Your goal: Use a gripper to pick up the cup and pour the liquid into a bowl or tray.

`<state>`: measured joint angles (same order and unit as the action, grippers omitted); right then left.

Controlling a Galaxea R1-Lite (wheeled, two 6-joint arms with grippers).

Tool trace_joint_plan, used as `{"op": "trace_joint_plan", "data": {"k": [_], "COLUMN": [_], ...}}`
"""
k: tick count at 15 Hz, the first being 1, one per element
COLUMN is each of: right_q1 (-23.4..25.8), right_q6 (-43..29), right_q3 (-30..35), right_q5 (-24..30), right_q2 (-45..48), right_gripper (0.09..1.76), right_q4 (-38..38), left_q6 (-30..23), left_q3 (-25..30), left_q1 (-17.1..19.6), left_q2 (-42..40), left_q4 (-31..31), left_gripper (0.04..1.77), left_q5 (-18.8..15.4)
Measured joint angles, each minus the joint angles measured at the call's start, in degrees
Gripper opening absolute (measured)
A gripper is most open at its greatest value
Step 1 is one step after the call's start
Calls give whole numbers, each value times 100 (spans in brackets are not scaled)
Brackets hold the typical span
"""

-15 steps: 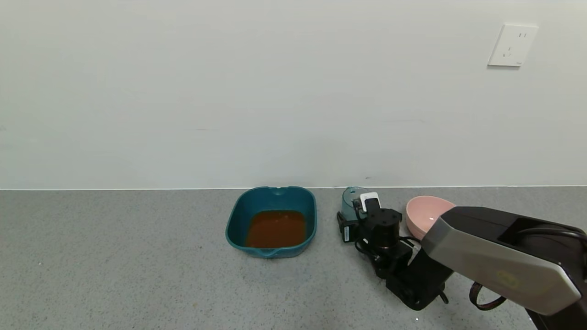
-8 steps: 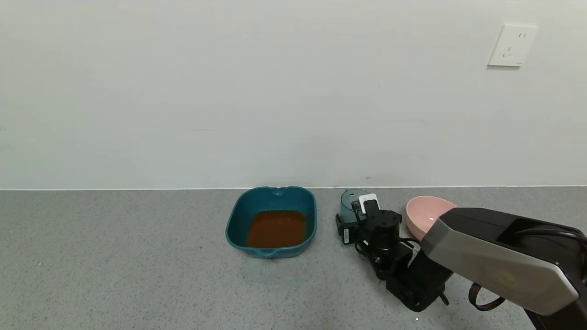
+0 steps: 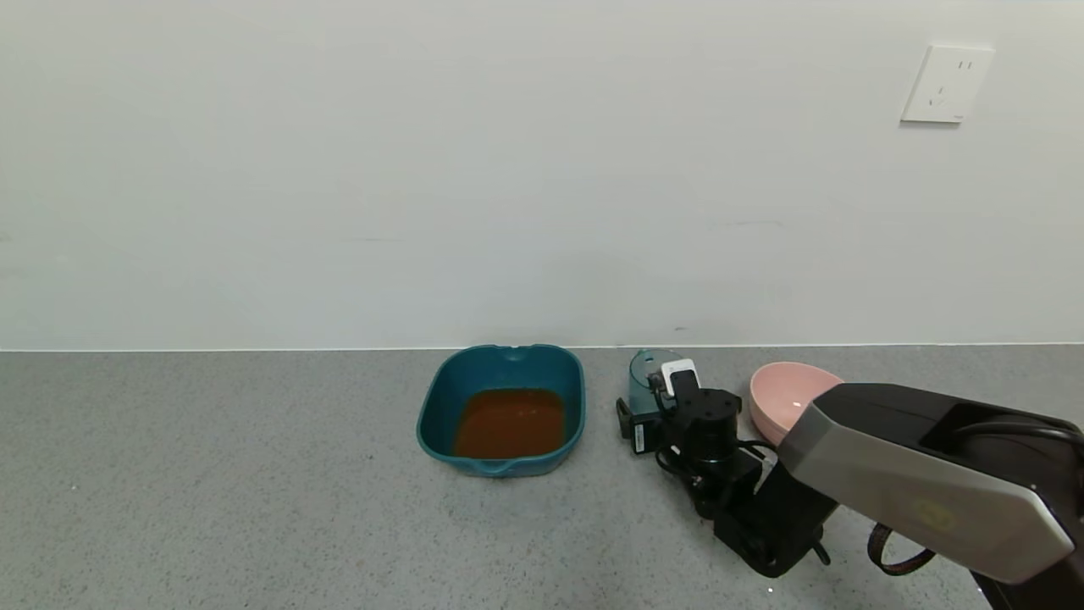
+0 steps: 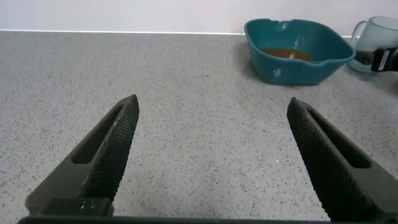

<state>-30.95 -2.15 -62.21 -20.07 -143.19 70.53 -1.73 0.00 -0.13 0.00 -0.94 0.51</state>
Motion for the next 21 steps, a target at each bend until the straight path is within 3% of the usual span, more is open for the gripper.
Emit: {"op": "trace_joint_plan", "data": {"k": [4,7,14,18,21], "right_q1": [-35,-41,-5,157,304], "right_q6": [4,0,-28,-17,35], "right_q3": [527,1058,2712,3099,2920], "right_q5": [191,246,1152,1420,1480], "right_q2": [411,1124,4057,6351,8277], "right_gripper": [166,168,169,170,170], "right_q4": [-185,-868,-2675,-4581,-6570], "left_q6": [0,0,0,0,0], "left_q3": [0,0,0,0,0], "left_q1": [2,2,2,2,2], "left_q2": [0,0,0,0,0], "left_q4": [0,0,0,0,0], "left_gripper": [172,172,172,172,172], "left_q5": [0,0,0,-2,0]}}
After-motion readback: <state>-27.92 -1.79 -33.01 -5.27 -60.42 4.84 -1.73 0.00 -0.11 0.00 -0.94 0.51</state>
